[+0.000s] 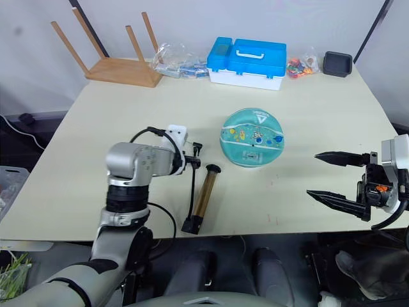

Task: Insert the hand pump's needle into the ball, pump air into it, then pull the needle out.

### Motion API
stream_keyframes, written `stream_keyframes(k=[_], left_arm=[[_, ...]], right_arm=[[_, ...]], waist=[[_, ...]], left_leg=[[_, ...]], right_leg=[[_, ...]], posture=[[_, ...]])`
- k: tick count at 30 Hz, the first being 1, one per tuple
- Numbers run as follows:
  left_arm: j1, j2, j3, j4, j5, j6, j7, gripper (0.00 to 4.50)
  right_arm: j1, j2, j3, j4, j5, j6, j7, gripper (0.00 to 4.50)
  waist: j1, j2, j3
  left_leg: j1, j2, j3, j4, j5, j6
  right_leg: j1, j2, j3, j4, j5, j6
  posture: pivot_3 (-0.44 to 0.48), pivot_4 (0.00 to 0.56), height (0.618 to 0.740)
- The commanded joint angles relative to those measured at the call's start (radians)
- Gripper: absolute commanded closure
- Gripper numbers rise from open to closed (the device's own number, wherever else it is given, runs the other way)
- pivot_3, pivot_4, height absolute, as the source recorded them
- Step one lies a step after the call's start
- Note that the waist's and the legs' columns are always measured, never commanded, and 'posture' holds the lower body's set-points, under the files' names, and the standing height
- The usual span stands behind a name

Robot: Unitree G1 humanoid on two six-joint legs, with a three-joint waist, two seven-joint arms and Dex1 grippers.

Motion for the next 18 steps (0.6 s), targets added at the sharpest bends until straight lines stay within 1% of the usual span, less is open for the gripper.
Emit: stream_keyframes(k=[1,6,10,14,17,18], left_arm=[[-0.047,-0.026,0.008,0.058,0.044,0.002,0.018,0.00],[-0.094,-0.051,0.011,0.158,0.111,-0.020,0.033,0.00],[-0.115,-0.071,0.016,0.216,0.134,-0.043,0.016,0.00],[-0.116,-0.095,0.016,0.277,0.162,-0.093,0.016,0.00],[-0.105,-0.100,0.013,0.313,0.175,-0.134,0.007,0.00],[-0.103,-0.101,0.015,0.327,0.176,-0.141,0.002,0.52]], right_arm=[[-0.010,-0.009,-0.016,-0.012,0.003,-0.015,0.009,0.12],[-0.011,-0.003,-0.011,-0.020,0.000,-0.015,0.008,0.12],[-0.009,0.002,-0.006,-0.024,-0.004,-0.019,0.006,0.12],[-0.009,0.008,-0.001,-0.030,-0.006,-0.022,0.001,0.12],[-0.011,0.009,0.002,-0.032,-0.007,-0.022,-0.002,0.12],[-0.011,0.010,0.002,-0.032,-0.008,-0.023,-0.003,0.00]], waist=[[0.001,0.000,0.000],[0.004,0.000,0.000],[0.005,0.000,0.000],[0.008,0.000,0.000],[0.009,0.001,0.000],[0.009,0.001,0.000]], left_leg=[[0.000,0.000,0.000,0.000,0.000,0.000],[0.000,0.000,0.000,0.000,0.000,0.000],[0.000,-0.001,0.000,0.000,0.000,0.000],[0.000,-0.001,0.000,0.000,0.000,0.000],[0.003,-0.002,-0.001,0.000,0.000,0.000],[0.006,-0.002,-0.002,0.000,0.000,0.000]], right_leg=[[0.000,0.000,0.000,0.000,0.000,0.000],[0.000,0.000,0.000,0.000,0.000,0.000],[0.000,-0.001,0.000,0.000,0.000,0.000],[0.001,-0.001,0.000,0.000,0.000,0.001],[0.005,-0.002,-0.001,-0.001,0.000,0.001],[0.008,-0.003,-0.002,-0.002,0.000,0.002]], posture=[[0.000,0.150,0.740],[0.000,0.150,0.740],[0.000,0.150,0.740],[0.000,0.150,0.740],[0.000,0.150,0.740],[0.000,0.150,0.740]])
